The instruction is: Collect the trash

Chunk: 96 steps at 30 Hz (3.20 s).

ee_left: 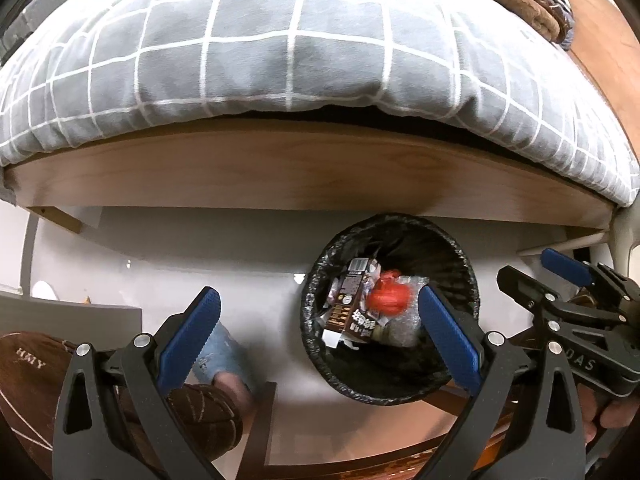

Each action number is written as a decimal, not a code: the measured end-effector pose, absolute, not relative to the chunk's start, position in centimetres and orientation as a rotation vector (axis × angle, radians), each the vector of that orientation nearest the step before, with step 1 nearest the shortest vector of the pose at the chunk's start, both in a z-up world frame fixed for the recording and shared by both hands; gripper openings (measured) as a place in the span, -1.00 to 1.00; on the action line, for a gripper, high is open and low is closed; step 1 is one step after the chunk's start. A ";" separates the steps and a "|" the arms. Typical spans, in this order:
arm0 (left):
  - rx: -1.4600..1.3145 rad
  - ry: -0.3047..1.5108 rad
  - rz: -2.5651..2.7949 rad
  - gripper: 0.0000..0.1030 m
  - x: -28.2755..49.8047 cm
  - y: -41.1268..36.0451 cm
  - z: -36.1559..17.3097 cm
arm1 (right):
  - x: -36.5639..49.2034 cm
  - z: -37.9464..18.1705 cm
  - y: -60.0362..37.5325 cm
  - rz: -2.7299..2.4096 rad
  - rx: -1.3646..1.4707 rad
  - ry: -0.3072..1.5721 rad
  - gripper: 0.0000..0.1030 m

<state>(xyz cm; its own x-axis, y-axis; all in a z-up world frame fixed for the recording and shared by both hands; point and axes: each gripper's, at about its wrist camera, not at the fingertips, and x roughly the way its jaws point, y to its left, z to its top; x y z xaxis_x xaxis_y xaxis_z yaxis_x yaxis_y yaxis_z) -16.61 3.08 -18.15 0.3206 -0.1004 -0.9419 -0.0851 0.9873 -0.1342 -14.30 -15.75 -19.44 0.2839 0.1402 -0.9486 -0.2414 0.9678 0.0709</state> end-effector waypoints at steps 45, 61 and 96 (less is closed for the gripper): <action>-0.110 0.909 0.012 0.89 -24.1 -0.6 0.7 | -23.3 0.4 -24.6 0.123 -0.029 0.874 0.85; -0.096 0.909 0.020 0.89 -23.9 -0.7 0.7 | -23.3 0.6 -24.3 0.129 -0.024 0.875 0.85; -0.072 0.932 0.012 0.89 -23.7 -1.1 0.4 | -23.2 0.6 -23.9 0.118 -0.016 0.882 0.85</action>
